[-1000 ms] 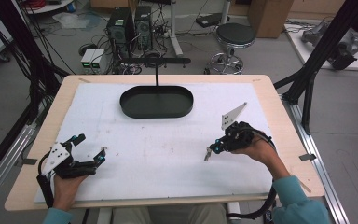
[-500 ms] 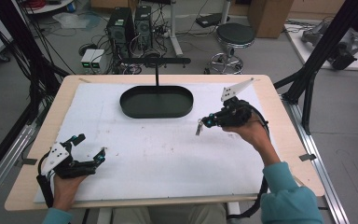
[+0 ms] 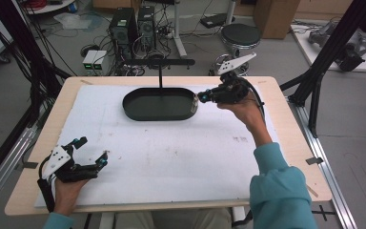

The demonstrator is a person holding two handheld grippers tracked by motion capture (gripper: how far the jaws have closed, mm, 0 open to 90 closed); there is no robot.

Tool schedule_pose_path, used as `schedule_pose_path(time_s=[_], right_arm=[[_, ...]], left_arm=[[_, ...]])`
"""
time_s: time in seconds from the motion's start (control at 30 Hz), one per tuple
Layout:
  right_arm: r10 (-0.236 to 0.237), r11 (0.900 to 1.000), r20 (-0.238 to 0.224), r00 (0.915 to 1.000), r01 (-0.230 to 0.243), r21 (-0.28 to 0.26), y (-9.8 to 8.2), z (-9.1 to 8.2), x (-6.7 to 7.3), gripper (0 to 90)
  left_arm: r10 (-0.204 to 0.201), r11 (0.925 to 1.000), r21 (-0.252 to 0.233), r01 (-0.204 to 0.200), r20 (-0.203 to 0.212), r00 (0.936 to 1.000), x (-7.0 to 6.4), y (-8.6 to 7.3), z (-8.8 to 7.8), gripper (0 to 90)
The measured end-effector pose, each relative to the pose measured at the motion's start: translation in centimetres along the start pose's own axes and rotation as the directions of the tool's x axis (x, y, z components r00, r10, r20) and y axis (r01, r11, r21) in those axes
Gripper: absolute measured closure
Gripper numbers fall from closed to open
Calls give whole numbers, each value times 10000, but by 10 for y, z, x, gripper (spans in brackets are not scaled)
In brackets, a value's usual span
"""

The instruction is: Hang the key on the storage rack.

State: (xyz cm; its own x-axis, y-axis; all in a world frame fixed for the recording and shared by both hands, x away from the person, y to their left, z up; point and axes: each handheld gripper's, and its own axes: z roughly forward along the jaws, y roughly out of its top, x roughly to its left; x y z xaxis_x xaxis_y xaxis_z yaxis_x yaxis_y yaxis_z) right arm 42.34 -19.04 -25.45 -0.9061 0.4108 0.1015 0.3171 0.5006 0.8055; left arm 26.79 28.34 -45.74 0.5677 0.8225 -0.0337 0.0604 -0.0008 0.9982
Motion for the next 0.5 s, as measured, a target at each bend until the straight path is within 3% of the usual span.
schedule_pose_path(time_s=[0.37, 0.5], right_arm=[[774, 9963, 740, 9943, -744, -430, 27, 21, -30, 894], [839, 9958, 1014, 9913, -795, -462, 33, 28, -39, 894]], left_arm=[[25, 10000, 14, -25, 7, 10000, 0, 0, 0, 17], [-14, 10000, 26, 14, -1, 10000, 0, 0, 1, 17]])
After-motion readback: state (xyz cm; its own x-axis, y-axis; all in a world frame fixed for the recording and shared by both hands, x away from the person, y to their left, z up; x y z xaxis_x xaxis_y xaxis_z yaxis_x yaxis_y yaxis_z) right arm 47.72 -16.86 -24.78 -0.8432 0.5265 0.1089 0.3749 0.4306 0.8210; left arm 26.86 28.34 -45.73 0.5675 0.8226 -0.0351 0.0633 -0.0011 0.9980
